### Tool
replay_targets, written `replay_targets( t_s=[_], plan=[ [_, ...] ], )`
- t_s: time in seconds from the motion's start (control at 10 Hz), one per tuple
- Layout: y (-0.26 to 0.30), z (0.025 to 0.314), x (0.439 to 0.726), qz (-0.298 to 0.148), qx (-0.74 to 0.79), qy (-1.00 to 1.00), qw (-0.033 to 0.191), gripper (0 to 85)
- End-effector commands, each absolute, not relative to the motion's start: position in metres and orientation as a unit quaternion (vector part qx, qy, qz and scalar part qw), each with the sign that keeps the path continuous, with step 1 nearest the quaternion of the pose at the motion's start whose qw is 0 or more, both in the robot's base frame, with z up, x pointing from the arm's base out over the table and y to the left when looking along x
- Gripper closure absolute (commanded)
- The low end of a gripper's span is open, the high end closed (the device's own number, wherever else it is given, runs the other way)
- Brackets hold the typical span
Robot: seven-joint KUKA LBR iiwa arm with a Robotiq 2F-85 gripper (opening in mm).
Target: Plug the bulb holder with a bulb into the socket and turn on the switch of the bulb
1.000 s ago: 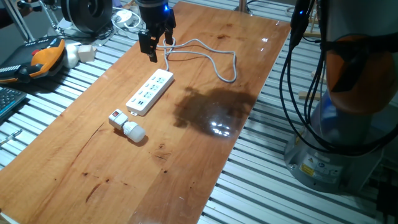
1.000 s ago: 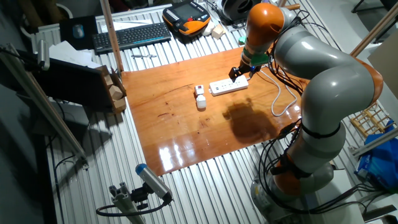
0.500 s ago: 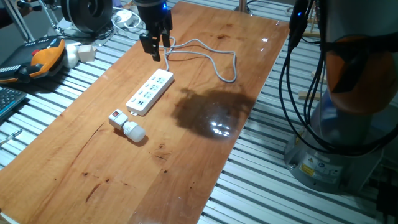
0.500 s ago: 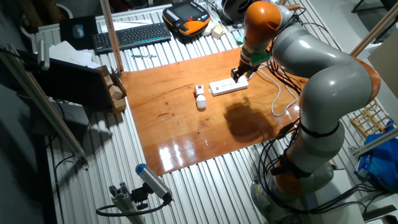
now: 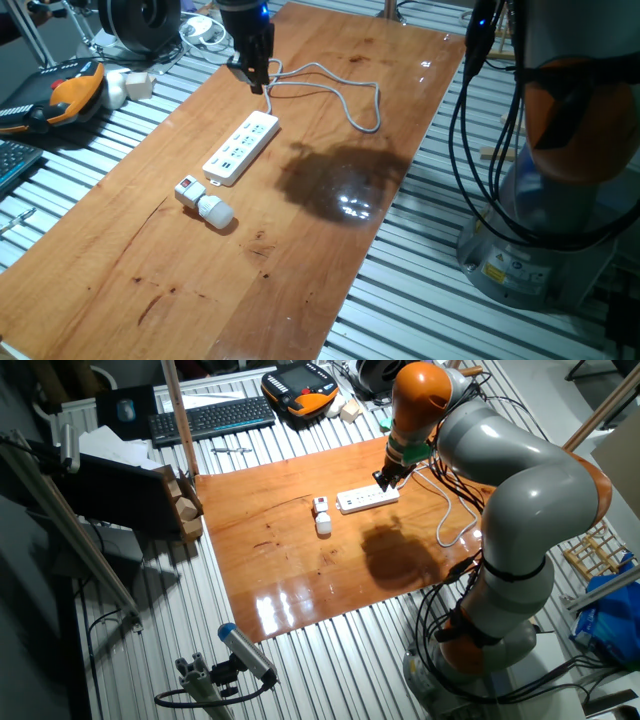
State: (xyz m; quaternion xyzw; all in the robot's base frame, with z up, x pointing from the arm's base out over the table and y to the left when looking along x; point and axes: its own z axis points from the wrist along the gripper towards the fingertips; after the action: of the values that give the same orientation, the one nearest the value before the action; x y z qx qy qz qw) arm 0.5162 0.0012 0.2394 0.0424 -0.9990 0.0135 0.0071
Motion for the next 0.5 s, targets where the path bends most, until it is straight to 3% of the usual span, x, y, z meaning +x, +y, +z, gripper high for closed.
replay_targets(
  t_s=[0.0, 0.4],
  plan=[
    [0.0015, 0.2395, 0.5162, 0.013, 0.042, -0.999, 0.006, 85.0],
    [0.0045, 0.2406, 0.5178, 0.012, 0.035, -0.999, 0.003, 85.0]
  ],
)
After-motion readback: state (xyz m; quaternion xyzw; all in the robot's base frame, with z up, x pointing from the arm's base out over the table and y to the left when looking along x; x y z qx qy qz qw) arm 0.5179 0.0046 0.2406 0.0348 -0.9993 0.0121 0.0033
